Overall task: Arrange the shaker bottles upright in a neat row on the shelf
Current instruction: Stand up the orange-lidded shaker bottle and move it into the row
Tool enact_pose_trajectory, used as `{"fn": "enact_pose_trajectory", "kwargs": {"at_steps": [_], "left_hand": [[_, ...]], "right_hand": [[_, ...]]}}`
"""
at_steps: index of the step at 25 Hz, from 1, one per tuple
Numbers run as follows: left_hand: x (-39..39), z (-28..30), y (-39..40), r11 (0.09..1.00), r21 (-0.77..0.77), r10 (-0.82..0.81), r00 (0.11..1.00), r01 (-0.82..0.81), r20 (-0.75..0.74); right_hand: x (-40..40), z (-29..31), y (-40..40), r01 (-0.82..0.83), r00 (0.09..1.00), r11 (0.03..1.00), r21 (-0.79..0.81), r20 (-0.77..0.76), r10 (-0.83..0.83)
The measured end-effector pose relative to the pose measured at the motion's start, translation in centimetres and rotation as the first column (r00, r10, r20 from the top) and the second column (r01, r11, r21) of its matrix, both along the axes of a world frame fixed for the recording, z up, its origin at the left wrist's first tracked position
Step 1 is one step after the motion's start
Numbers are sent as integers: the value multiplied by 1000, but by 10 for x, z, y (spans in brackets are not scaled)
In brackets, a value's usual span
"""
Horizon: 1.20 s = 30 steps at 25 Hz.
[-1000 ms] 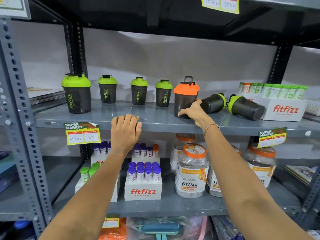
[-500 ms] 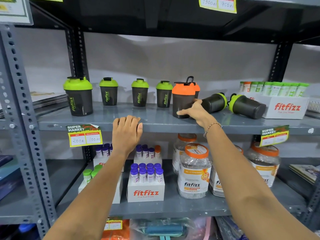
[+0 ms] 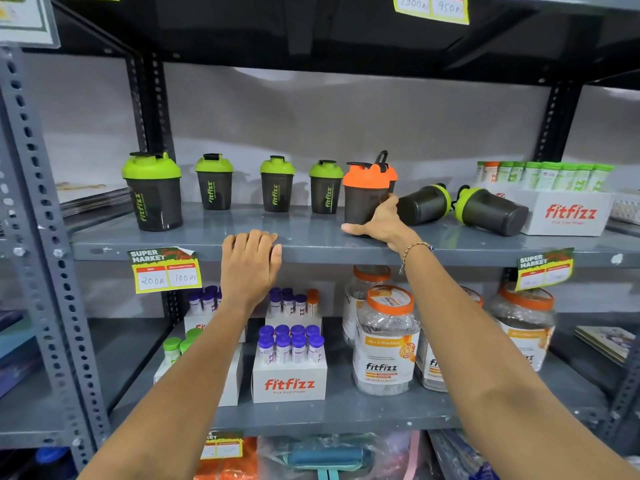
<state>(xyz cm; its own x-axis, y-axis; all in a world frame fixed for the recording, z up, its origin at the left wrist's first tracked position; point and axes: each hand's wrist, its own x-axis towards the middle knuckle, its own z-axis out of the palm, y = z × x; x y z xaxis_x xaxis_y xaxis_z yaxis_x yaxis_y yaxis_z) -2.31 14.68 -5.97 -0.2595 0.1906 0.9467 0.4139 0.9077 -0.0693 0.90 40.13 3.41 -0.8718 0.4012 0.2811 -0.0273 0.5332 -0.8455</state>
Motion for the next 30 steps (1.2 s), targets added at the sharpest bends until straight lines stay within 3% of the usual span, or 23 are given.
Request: {"fn": "enact_pose_trajectory", "kwargs": {"at_steps": [5, 9, 14, 25, 28, 30], "left_hand": [[0, -1, 1, 1000, -2, -7, 1000, 7, -18], [-2, -1, 1, 1000, 7, -13, 999, 14, -34], [0, 0, 1, 1000, -5, -9, 999, 8, -42], [3, 1, 0, 1000, -2, -31, 1000, 31, 2], [4, 2, 2, 998, 40, -43, 998, 42, 44], [7, 1, 7, 992, 108, -75, 995, 68, 65]], "right_hand": [[4, 3, 14, -74, 996, 991, -111, 31, 78], [1, 0, 12, 6, 1000, 998, -61, -24, -7], [0, 3, 17, -88, 996, 982, -169, 6, 91], [0, 2, 21, -104, 994, 981, -165, 25, 109], [7, -3, 32, -73, 994, 951, -302, -98, 45], [20, -7, 47, 85, 968, 924, -374, -190, -166]]}}
